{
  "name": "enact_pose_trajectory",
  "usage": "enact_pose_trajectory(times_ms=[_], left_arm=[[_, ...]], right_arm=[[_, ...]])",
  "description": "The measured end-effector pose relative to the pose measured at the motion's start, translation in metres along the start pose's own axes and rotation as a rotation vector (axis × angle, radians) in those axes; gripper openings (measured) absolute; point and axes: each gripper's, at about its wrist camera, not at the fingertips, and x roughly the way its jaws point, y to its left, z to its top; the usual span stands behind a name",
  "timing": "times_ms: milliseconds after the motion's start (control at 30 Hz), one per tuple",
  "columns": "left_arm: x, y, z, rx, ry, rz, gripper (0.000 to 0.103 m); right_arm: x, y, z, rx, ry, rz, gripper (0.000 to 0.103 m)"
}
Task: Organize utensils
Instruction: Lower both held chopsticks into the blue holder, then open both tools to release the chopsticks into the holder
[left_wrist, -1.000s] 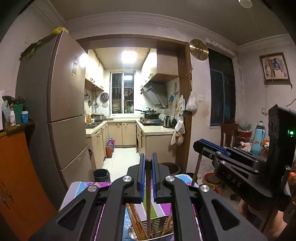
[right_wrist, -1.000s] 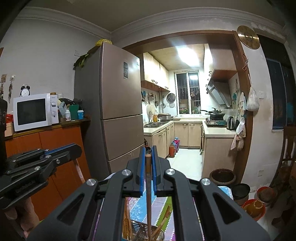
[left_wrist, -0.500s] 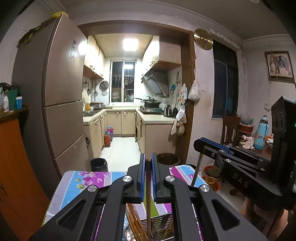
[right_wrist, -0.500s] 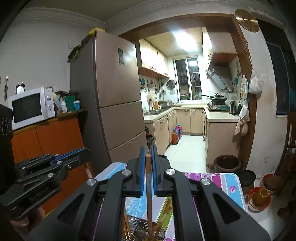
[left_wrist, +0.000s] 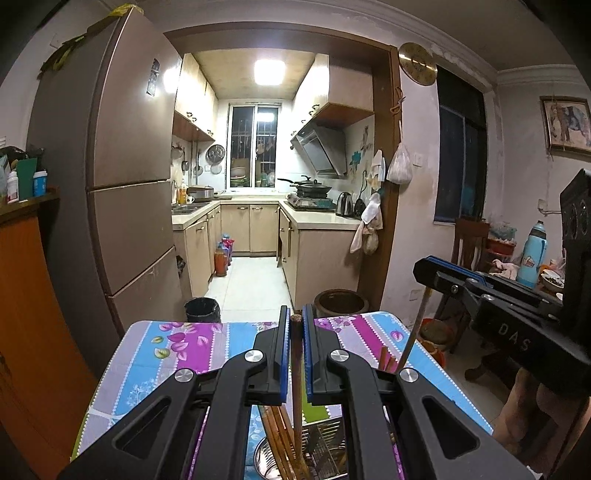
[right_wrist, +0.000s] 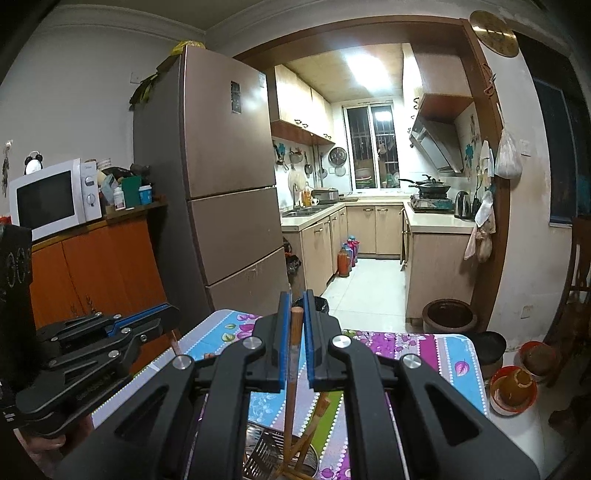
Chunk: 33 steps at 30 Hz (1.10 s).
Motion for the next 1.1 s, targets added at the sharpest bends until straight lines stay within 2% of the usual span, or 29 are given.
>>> enact_pose_trajectory(times_ms=[433,467,500,533,567,633,1100], left_arm=[[0.001,0.002,0.001,0.001,-0.004,0.007,0.008],[0.001,0.003,0.001,0.0,-0.003,0.008,0.013],[0.002,0.002,0.0,0.001,0.0,0.01,0.019],[0.002,0.003,0.0,0.001,-0.003,0.015,0.036],[0.001,0.003,0.0,0.001,-0.011,0.02,0.047],[0.0,0.004,0.0,0.0,-0.02,0.024,0.053],[-0.005,0.006,-0.001,0.005,-0.028,0.045,0.056]], right_arm=[[0.001,0.003,-0.002,-0.007,-0.001,0.002,0.007],[0.001,0.002,-0.002,-0.004,0.001,-0.001,0.011],[0.002,0.0,-0.003,-0.002,0.005,0.0,0.032],[0.003,0.0,-0.004,0.0,0.008,0.003,0.061],[0.003,-0.001,-0.005,0.002,0.002,0.003,0.068],[0.002,-0.001,-0.007,0.002,-0.003,0.002,0.069],[-0.004,-0.002,-0.012,0.004,-0.018,-0.005,0.069]])
